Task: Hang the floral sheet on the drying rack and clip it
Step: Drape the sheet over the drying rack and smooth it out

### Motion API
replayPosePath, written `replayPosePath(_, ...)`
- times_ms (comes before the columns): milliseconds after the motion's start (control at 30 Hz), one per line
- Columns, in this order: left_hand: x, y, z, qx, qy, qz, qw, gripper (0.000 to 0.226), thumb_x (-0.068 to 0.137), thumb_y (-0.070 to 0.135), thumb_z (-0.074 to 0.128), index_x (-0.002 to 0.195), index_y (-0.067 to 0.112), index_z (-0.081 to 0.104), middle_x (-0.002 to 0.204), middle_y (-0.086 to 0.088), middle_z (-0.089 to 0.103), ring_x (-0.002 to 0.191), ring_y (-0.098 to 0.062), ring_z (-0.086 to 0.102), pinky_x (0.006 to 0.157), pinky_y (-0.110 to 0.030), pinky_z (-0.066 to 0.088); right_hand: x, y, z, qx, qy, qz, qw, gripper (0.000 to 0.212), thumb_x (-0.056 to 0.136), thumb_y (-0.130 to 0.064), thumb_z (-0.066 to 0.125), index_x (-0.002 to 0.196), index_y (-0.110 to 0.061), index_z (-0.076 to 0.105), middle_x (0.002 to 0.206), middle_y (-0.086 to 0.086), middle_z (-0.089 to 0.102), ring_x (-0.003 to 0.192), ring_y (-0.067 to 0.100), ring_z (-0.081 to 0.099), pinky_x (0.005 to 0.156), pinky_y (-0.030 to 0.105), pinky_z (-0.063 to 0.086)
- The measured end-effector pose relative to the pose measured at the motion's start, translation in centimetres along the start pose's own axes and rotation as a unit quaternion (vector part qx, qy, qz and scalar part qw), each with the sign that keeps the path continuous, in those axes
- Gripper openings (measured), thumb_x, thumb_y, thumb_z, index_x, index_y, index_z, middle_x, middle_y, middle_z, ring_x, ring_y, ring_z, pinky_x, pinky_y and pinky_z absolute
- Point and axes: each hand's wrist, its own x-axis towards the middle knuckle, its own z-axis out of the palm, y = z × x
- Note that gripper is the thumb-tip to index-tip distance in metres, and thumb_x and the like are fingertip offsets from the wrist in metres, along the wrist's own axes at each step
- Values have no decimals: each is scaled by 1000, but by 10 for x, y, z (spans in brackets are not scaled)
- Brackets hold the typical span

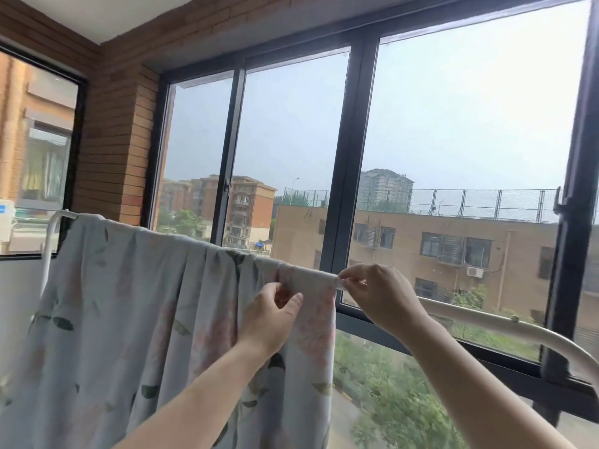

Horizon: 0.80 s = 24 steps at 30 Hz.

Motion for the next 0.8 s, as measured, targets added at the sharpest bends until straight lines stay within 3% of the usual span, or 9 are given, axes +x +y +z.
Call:
replayPosePath(200,9,-6,5,-78,-41,-5,996,19,91,35,59,101,19,60,96,6,66,95,-11,63,76,-19,50,-1,-3,-1,3,10,0,1000,17,90,-26,62,101,-27,74,94,-9,74,82,7,68,74,32,57)
replayPosePath(300,12,-2,5,-99,3,34,995,13,89,31,64,90,18,63,86,4,68,81,-9,63,66,-11,50,-2,-4,-4,8,0,-3,1000,17,90,-25,62,103,-25,74,95,-9,74,76,3,66,73,25,56)
replayPosePath(400,22,7,2,-109,27,63,992,10,88,27,65,87,17,67,81,4,69,75,-3,61,61,-4,46,1,-2,-11,26,-47,-6,999,19,92,-24,60,107,-23,71,98,-7,73,75,-1,63,75,20,54)
replayPosePath(500,30,10,0,-93,28,74,993,12,90,22,64,89,12,70,81,2,70,73,-2,60,59,-1,44,11,1,-23,78,-114,-6,990,24,93,-27,58,114,-22,67,110,-6,70,89,3,65,88,24,52)
replayPosePath(600,36,10,-4,-71,26,88,993,11,89,17,63,89,11,73,79,0,71,72,-5,61,59,-4,45,28,-2,-21,89,-146,-33,985,28,96,-27,54,123,-26,61,120,-6,66,102,3,62,96,25,49)
replayPosePath(733,41,6,-15,-90,-6,115,989,9,86,18,67,88,19,75,81,4,72,79,-8,66,66,-9,47,55,-16,3,168,-214,-69,960,37,96,-11,48,127,-29,57,127,-11,61,112,-2,57,93,14,47)
replayPosePath(800,41,4,-20,-101,-24,128,986,8,86,24,68,85,24,76,80,2,73,79,-13,67,68,-21,53,71,-25,14,174,-250,-83,949,44,92,-1,47,125,-26,60,126,-12,61,112,0,57,91,13,46)
